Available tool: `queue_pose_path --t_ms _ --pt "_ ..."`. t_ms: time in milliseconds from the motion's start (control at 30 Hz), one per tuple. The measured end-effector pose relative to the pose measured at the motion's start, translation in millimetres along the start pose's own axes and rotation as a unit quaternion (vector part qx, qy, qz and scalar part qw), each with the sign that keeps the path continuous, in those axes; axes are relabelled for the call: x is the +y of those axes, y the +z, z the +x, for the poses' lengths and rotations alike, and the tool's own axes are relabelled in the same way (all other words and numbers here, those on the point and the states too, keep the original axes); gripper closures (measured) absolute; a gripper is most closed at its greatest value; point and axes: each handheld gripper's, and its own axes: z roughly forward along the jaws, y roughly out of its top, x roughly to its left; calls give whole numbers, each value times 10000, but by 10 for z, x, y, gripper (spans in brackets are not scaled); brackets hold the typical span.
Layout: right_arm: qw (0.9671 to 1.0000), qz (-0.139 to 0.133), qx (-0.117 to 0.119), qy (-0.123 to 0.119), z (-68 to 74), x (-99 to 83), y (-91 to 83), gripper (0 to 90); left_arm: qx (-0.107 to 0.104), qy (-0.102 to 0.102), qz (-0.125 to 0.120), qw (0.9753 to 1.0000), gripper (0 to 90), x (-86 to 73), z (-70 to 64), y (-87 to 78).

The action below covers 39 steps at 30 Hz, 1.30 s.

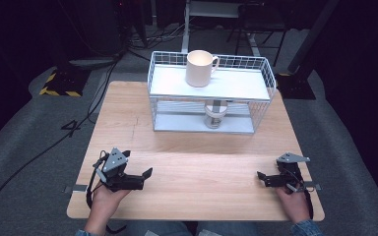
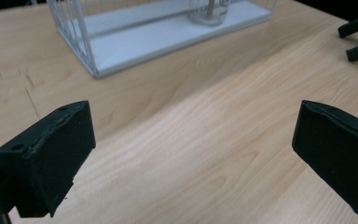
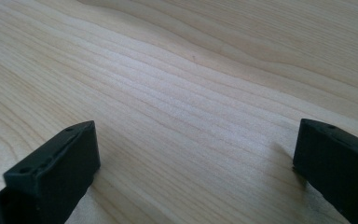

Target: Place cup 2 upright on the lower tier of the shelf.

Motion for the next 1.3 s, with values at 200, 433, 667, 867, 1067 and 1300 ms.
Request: queue_pose_path --t_ms 200,433,667,867,1067,1300 --pt "10000 -1 -2 -3 0 0 0 5 62 -140 285 9995 0 -200 57 71" --pt "10000 -2 -2 -4 0 0 0 5 13 -240 780 9967 2 -321 131 183" --pt "10000 -2 -2 -3 0 0 0 5 94 -197 1229 9922 6 -395 201 281" --pt "10000 -2 -2 -2 0 -1 0 5 260 -137 1421 9894 7 -420 234 331" --pt "10000 -2 -2 -1 0 0 0 5 339 -128 1404 9894 4 -424 271 345" --pt "10000 -2 -2 -1 1 -1 0 5 528 89 1473 9876 1 -433 275 364"
